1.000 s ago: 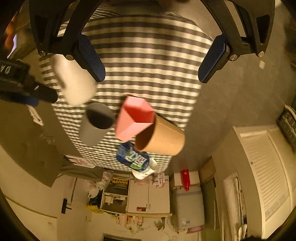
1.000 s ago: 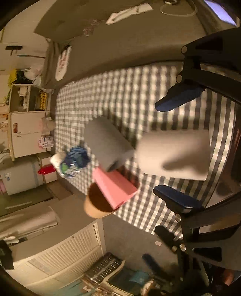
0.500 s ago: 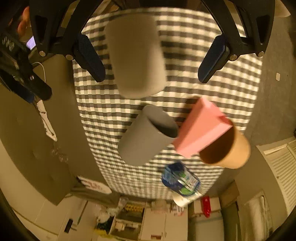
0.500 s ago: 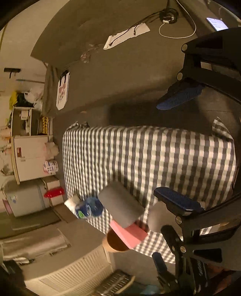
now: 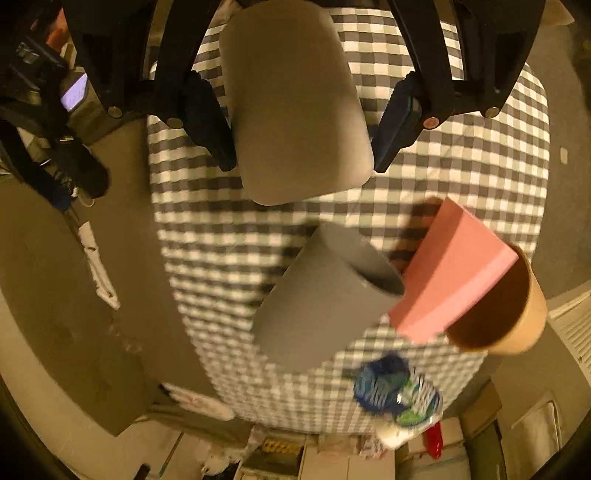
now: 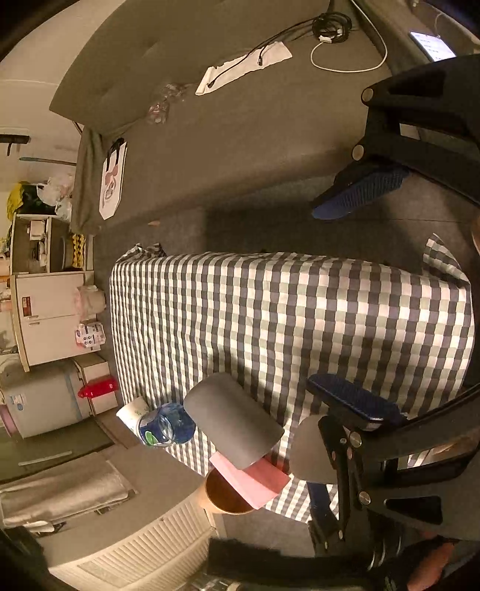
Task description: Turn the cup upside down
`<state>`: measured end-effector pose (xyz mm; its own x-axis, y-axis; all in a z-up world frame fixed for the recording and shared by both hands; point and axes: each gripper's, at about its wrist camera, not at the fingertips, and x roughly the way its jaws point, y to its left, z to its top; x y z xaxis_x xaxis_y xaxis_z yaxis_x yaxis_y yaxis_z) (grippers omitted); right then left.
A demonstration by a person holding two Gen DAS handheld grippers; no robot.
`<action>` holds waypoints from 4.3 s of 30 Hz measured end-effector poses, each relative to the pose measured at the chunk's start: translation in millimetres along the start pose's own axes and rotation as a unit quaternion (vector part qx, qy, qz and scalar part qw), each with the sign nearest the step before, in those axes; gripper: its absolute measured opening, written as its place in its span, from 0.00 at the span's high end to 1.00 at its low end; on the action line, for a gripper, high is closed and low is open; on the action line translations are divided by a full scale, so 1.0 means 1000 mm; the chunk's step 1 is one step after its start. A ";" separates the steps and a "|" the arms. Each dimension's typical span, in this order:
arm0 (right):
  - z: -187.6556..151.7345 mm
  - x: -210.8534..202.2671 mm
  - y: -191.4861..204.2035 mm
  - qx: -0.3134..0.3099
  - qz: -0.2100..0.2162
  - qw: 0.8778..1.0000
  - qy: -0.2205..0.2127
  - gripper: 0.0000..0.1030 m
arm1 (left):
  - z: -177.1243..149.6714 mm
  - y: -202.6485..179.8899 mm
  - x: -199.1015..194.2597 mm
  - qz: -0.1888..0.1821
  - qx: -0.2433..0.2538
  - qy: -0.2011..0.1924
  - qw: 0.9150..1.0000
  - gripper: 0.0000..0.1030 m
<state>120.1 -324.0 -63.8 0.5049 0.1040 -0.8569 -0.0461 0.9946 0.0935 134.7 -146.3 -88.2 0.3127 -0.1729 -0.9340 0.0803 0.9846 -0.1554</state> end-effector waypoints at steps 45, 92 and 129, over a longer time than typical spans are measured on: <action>-0.022 -0.019 -0.019 0.032 -0.029 0.999 -0.024 0.17 | -0.082 -0.014 -0.003 0.014 0.088 -0.180 0.980 0.15; -0.099 -0.053 0.084 -0.060 -0.038 0.981 -0.180 0.00 | -0.125 0.097 -0.107 0.058 -0.008 -0.325 0.944 0.00; -0.101 -0.053 0.085 -0.061 -0.043 0.981 -0.177 0.00 | -0.127 0.099 -0.110 0.062 -0.008 -0.321 0.945 0.00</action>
<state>2.5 -244.4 -61.2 0.7788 0.0313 -0.6265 -0.0820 0.9953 -0.0521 -12.2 -26.1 -42.2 0.8294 -0.0327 -0.5578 -0.0060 0.9977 -0.0674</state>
